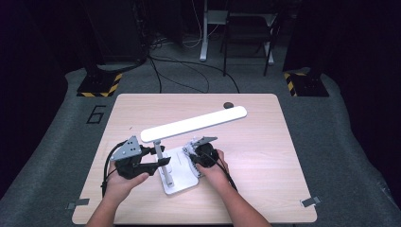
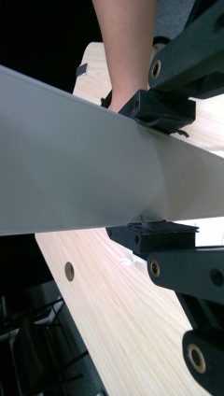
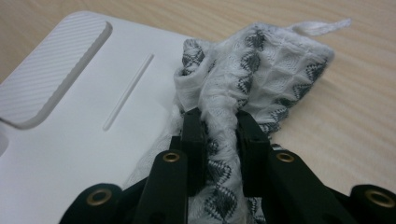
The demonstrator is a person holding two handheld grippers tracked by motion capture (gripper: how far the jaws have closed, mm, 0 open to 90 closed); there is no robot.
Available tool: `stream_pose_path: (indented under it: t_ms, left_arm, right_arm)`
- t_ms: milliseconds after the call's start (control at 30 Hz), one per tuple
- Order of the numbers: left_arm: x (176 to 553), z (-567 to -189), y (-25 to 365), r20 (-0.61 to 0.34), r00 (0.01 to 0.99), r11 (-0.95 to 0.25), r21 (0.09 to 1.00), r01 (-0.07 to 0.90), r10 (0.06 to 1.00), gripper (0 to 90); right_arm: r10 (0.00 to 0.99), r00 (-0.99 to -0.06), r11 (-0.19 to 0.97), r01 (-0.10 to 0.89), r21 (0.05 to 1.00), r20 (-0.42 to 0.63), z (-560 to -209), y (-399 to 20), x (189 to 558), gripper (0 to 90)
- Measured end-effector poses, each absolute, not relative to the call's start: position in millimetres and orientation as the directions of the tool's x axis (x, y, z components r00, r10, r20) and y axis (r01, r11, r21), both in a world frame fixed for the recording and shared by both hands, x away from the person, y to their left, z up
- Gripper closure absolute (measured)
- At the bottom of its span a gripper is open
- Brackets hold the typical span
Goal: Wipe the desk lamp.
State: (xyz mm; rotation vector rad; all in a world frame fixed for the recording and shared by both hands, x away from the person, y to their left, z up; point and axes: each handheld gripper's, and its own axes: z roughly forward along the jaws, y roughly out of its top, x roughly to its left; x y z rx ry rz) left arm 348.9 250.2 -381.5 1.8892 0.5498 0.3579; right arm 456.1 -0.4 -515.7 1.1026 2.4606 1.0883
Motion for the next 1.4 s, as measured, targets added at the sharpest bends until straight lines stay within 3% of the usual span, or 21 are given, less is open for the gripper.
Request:
stream_pose_path:
  t_ms: [67, 233, 700, 967, 1233, 1400]
  left_arm:
    - [349, -382, 250, -0.011, 0.849, -0.310, 0.928, 0.206, 0.529, 52.5]
    - [348, -383, 250, -0.018, 0.847, -0.307, 0.928, 0.212, 0.531, 52.5]
    - [347, -384, 250, -0.025, 0.838, -0.294, 0.930, 0.219, 0.545, 52.3]
    - [347, -385, 250, -0.031, 0.834, -0.289, 0.930, 0.225, 0.550, 52.2]
    - [347, -385, 248, -0.043, 0.834, -0.288, 0.928, 0.238, 0.550, 52.0]
    - [348, -387, 249, -0.052, 0.836, -0.274, 0.932, 0.237, 0.547, 51.7]
  right_arm:
    - [0.731, -0.674, 0.420, 0.568, 0.708, 0.107, -516, 2, 462, 75.7]
    - [0.726, -0.685, 0.459, 0.539, 0.706, 0.051, -515, 4, 454, 76.5]
    - [0.660, -0.751, 0.516, 0.480, 0.709, 0.028, -514, -41, 361, 76.3]
    - [0.621, -0.783, 0.558, 0.444, 0.701, 0.001, -512, -43, 338, 76.8]
    - [0.523, -0.852, 0.604, 0.388, 0.696, 0.022, -513, -26, 332, 77.2]
    - [0.403, -0.915, 0.647, 0.304, 0.700, 0.024, -515, 8, 329, 77.1]
